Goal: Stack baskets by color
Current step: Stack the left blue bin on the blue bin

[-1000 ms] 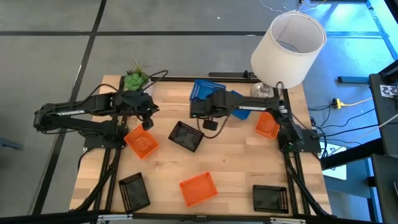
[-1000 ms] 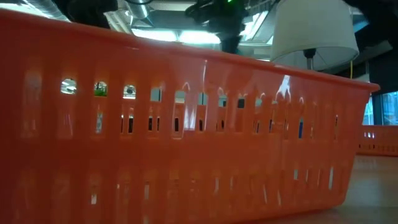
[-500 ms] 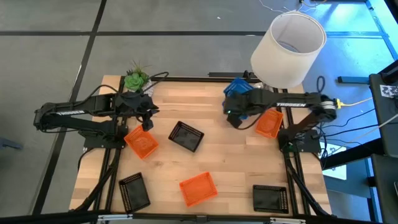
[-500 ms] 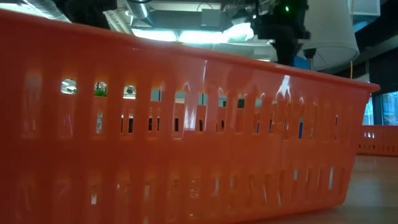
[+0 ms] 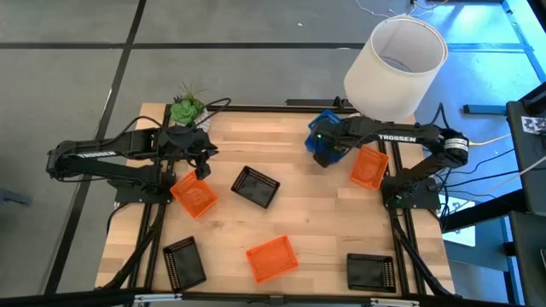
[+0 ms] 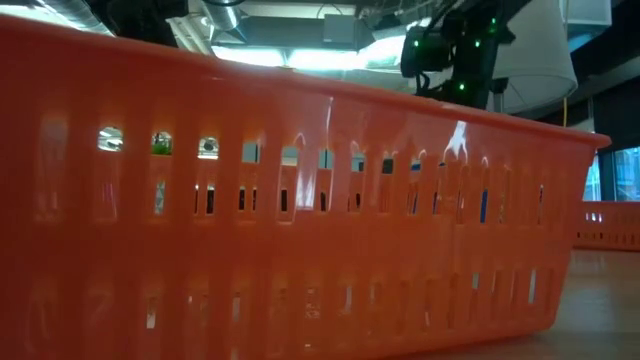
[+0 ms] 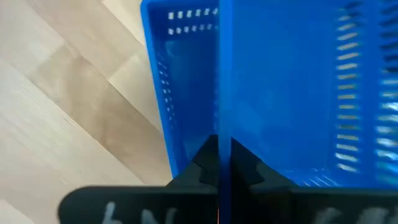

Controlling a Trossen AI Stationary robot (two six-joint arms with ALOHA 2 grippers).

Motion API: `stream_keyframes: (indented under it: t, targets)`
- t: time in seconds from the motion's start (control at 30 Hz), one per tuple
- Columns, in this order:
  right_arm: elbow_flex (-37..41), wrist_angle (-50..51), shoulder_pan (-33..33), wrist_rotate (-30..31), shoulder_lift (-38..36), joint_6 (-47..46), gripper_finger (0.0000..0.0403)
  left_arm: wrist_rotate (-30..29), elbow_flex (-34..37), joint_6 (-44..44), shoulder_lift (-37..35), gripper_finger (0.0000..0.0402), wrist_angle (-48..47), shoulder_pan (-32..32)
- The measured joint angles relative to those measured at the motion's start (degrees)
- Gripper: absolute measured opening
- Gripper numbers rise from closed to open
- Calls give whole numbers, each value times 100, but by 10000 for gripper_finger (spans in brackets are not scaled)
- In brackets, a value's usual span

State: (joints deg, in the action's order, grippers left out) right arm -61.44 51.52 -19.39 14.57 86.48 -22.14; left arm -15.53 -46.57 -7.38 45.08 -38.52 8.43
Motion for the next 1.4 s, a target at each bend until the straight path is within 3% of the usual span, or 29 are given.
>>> stream_keyframes:
  t: [0.3,0.93,1.2,1.4]
  targets:
    - [289,-375,-75,-703,0,149,0,-2,0,-20,0,55,2,1]
    - [-457,-459,217,-621,0,-64,0,-6,2,59,0,55,-2,2]
    - [-1005,-469,665,-322,0,-1491,0,-528,2,341,0,55,-4,2]
    - [-871,-889,1052,476,2,-2983,0,-660,2,350,0,55,-20,1]
